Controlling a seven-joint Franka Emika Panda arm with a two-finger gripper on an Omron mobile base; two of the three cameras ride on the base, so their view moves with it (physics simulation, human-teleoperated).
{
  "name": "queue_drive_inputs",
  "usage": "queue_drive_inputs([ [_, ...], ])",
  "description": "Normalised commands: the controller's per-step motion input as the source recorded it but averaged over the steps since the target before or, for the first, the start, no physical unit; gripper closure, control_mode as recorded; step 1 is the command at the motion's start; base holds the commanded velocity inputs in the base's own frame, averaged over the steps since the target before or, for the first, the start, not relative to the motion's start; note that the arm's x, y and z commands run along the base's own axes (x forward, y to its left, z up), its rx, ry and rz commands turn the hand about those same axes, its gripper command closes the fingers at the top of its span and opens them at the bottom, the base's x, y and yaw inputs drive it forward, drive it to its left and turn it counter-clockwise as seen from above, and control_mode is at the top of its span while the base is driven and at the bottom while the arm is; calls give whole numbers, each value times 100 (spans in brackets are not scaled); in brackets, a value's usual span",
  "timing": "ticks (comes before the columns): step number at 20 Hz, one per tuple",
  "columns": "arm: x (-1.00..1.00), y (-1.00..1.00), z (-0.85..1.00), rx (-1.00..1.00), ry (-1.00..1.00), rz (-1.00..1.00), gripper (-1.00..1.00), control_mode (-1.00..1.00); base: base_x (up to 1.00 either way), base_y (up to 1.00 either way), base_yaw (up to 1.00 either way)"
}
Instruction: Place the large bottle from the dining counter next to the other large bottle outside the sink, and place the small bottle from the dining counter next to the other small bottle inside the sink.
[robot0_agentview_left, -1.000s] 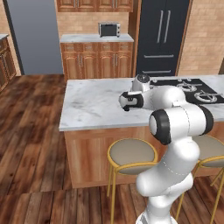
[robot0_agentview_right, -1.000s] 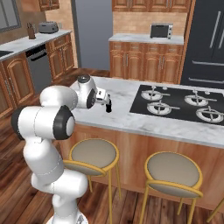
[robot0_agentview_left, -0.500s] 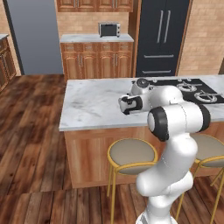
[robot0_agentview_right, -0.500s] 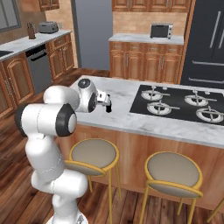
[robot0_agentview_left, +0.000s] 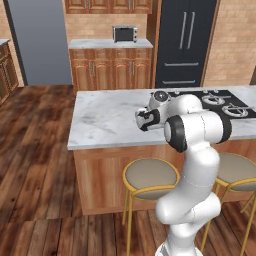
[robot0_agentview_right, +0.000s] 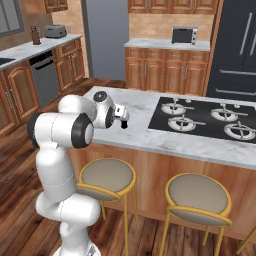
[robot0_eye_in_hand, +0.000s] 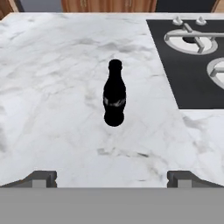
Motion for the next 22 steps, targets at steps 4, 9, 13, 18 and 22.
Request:
queue_drive_inputs([
  [4,43,0,-13,5,0,-2,-100,-100,0,0,0],
  [9,43,0,-11,5,0,-2,-100,-100,0,0,0],
  [13,22,-4,-5,0,0,-2,-100,-100,0,0,0],
  [18,17,-5,-5,0,0,-3,-100,-100,0,0,0],
  [22,23,0,-16,0,0,-1,-100,-100,0,0,0],
])
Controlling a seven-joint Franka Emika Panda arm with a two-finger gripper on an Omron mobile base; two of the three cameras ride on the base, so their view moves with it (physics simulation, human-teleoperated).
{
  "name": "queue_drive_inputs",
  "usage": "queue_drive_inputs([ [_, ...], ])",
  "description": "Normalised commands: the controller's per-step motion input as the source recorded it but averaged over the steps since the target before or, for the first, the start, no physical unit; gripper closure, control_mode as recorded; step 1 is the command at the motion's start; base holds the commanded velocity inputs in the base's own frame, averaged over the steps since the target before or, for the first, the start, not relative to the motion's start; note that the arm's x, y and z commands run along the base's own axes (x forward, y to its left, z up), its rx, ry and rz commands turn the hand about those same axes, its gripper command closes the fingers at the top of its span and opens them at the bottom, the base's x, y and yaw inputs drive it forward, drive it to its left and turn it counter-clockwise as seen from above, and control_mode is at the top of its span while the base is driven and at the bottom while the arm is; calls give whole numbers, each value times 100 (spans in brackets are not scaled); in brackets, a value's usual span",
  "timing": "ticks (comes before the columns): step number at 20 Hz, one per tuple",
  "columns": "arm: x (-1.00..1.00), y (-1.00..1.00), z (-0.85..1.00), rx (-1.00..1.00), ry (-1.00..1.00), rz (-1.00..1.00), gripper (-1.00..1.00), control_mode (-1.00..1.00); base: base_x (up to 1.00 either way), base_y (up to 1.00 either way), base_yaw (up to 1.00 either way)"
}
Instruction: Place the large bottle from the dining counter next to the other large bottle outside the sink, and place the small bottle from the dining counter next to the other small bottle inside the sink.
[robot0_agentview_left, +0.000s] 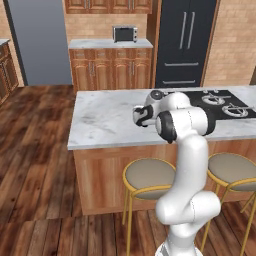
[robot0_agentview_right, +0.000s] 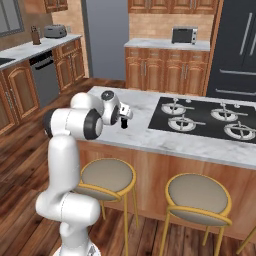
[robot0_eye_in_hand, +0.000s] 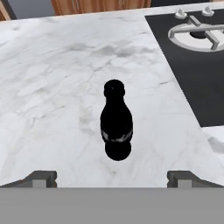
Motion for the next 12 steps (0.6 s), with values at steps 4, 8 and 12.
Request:
queue_drive_inputs([
  [4,25,0,-15,0,0,-1,-100,-100,0,0,0],
  [8,25,-3,-11,0,0,-1,-100,-100,0,0,0],
  [12,24,-2,-11,0,0,-1,-100,-100,0,0,0],
])
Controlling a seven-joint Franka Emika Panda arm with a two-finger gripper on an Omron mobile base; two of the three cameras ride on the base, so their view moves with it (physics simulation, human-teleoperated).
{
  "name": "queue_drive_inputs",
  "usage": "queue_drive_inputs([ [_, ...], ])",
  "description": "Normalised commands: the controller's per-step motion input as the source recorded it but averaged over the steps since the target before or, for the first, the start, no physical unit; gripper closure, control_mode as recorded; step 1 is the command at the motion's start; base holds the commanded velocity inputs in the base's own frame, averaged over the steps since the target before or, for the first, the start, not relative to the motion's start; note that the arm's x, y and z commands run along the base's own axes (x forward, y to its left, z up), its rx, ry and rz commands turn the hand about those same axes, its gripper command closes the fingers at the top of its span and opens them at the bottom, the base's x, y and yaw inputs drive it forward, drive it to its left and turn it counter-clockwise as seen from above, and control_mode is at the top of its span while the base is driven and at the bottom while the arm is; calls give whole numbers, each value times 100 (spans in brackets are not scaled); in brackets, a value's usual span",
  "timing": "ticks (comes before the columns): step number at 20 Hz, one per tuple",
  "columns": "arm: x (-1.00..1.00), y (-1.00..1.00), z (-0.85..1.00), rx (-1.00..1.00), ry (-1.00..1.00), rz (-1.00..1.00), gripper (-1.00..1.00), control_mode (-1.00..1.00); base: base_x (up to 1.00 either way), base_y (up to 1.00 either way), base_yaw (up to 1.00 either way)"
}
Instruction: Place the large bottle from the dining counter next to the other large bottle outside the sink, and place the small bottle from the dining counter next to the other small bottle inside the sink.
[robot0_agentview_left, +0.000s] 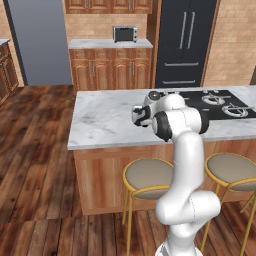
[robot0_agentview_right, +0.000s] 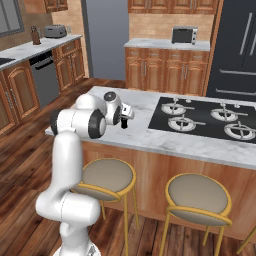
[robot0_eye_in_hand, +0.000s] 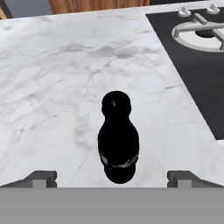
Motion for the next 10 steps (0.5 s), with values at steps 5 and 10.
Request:
queue_drive_inputs([
  [5,18,-2,-8,0,0,-1,-100,-100,0,0,0],
  [10,14,-2,-4,0,0,-1,-100,-100,0,0,0],
])
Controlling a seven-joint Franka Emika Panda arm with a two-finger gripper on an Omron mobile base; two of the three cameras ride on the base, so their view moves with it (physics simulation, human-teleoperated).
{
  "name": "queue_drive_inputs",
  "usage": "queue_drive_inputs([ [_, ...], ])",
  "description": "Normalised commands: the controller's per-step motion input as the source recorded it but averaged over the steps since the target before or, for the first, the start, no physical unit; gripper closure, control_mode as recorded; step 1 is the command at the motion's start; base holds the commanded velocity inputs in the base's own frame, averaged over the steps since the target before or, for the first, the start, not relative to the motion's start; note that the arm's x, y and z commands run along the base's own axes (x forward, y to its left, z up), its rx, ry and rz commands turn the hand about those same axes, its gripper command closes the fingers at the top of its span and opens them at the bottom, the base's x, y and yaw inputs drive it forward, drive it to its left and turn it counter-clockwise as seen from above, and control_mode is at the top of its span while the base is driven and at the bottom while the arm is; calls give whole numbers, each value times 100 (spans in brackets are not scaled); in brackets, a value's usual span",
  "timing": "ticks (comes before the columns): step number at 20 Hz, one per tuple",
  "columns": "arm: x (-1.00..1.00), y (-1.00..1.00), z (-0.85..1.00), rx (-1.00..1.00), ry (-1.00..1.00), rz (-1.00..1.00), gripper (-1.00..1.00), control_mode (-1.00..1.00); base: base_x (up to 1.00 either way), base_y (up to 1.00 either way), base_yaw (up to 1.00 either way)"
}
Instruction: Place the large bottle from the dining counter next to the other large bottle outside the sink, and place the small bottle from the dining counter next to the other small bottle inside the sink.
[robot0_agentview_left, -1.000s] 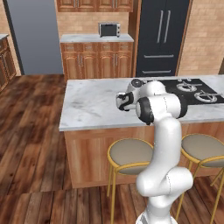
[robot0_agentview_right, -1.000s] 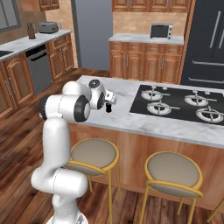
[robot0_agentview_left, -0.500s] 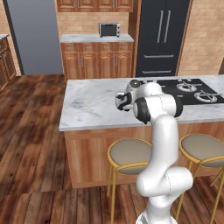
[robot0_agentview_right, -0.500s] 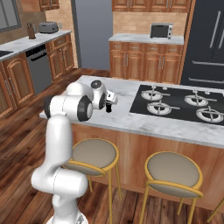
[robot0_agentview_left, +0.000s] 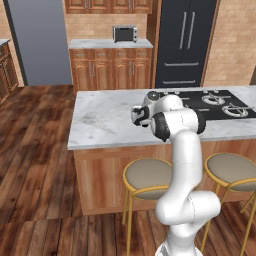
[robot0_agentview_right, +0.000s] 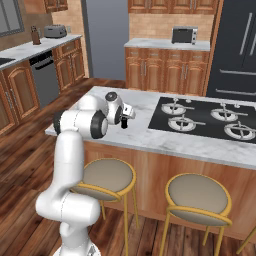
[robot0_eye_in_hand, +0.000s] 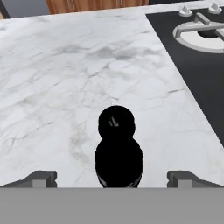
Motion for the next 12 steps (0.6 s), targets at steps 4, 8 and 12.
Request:
queue_drive_inputs([
  [4,16,-3,-4,0,0,-1,-100,-100,0,0,0],
  [8,17,-3,-4,0,0,-1,-100,-100,0,0,0],
  [12,16,-1,-5,0,0,-1,-100,-100,0,0,0],
])
